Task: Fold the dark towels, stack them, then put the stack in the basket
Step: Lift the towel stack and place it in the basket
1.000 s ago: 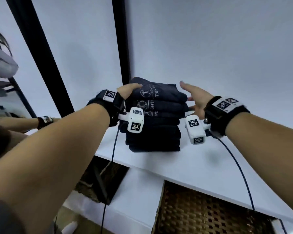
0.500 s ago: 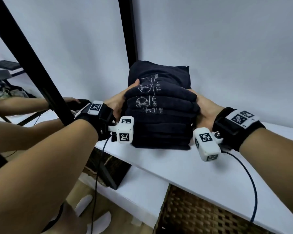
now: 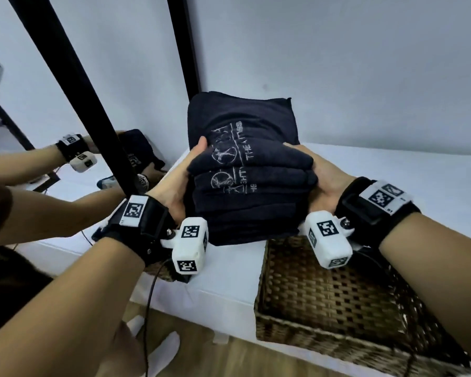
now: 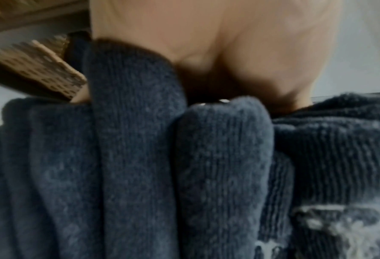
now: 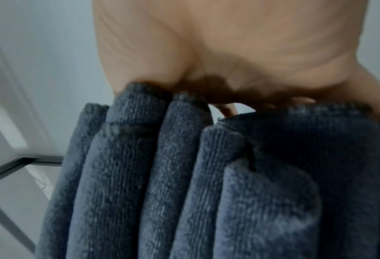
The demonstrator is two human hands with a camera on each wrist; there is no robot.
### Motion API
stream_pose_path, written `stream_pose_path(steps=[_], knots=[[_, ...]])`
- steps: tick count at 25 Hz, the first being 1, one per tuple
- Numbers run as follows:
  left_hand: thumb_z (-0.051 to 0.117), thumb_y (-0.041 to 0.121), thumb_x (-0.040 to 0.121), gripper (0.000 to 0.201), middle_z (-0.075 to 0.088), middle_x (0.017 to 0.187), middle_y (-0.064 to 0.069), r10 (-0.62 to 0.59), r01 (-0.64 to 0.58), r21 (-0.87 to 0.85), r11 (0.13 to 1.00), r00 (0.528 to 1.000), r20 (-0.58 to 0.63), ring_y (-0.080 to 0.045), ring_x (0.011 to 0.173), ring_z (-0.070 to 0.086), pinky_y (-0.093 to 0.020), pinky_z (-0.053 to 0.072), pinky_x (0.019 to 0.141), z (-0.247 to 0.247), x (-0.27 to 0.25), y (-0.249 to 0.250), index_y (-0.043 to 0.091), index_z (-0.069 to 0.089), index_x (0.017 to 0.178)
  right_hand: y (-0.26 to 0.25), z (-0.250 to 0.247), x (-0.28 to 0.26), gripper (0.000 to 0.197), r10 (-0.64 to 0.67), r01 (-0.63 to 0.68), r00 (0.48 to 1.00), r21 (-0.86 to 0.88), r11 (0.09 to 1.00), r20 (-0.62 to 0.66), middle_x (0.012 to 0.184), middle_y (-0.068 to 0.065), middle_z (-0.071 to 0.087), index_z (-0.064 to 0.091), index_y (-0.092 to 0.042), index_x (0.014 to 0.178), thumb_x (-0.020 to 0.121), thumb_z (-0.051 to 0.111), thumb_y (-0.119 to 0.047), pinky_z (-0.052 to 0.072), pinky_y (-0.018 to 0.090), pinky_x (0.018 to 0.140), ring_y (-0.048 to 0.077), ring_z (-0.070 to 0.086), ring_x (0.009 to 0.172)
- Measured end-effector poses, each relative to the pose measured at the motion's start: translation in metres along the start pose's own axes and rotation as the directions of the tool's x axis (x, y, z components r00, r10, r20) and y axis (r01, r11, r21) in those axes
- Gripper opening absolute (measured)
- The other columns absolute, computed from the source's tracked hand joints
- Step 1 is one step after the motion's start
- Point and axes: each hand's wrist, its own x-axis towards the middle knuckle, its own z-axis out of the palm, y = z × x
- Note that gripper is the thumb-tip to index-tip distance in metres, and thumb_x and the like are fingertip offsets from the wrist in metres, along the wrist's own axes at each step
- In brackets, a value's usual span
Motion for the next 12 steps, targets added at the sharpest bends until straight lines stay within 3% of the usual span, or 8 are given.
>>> stream_pose_path(steps=[3, 5, 7, 10, 12], knots=[[0.056, 0.079, 0.066, 0.072, 0.074, 0.099, -0.013, -0.028, 0.032, -0.053, 0.998, 0.997, 0.074, -0.028, 0.091, 0.072, -0.041, 0.05, 0.086, -0.004, -0.037, -0.033, 0.015, 0.079, 0.088, 0.035, 0.008, -0.031, 0.049, -0.031, 0.031, 0.995, 0.004, 0.999, -0.099, 0.057, 0.003, 0.066, 0.07, -0.017, 0.06, 0.085, 0.056, -0.056, 0.047, 0.029, 0.061, 0.017, 0.065, 0.059], [0.055, 0.075, 0.066, 0.065, 0.075, 0.092, -0.011, -0.039, 0.049, -0.066, 0.997, 0.989, 0.141, -0.025, 0.084, 0.073, -0.037, 0.054, 0.078, -0.01, -0.055, -0.058, 0.017, 0.08, 0.082, 0.064, 0.011, -0.054, 0.04, -0.043, 0.047, 0.988, 0.02, 0.999, -0.15, 0.075, 0.006, 0.071, 0.074, -0.017, 0.078, 0.083, 0.061, -0.055, 0.051, 0.031, 0.069, 0.02, 0.069, 0.074], [0.056, 0.07, 0.068, 0.059, 0.074, 0.1, -0.011, -0.054, 0.074, -0.088, 0.993, 0.976, 0.211, -0.026, 0.091, 0.072, -0.037, 0.057, 0.077, -0.011, -0.069, -0.082, 0.02, 0.079, 0.09, 0.098, 0.006, -0.078, 0.041, -0.064, 0.076, 0.982, 0.062, 0.995, -0.18, 0.099, 0.011, 0.072, 0.074, -0.018, 0.1, 0.077, 0.069, -0.052, 0.051, 0.035, 0.082, 0.025, 0.068, 0.095], [0.063, 0.063, 0.068, 0.054, 0.072, 0.111, -0.011, -0.066, 0.111, -0.133, 0.985, 0.951, 0.303, -0.025, 0.098, 0.071, -0.037, 0.059, 0.076, -0.005, -0.073, -0.124, 0.021, 0.078, 0.098, 0.143, -0.008, -0.109, 0.06, -0.058, 0.086, 0.978, 0.132, 0.988, -0.201, 0.111, 0.013, 0.071, 0.075, -0.016, 0.105, 0.056, 0.084, -0.05, 0.051, 0.036, 0.088, 0.027, 0.067, 0.103], [0.082, 0.061, 0.054, 0.068, 0.07, 0.115, -0.011, -0.097, 0.139, -0.109, 0.984, 0.941, 0.324, -0.024, 0.102, 0.069, -0.034, 0.058, 0.075, -0.003, -0.061, -0.151, 0.02, 0.075, 0.107, 0.169, -0.024, -0.117, 0.076, -0.069, 0.106, 0.972, 0.159, 0.982, -0.223, 0.116, 0.014, 0.07, 0.073, -0.015, 0.109, 0.044, 0.091, -0.05, 0.052, 0.036, 0.091, 0.027, 0.067, 0.105]])
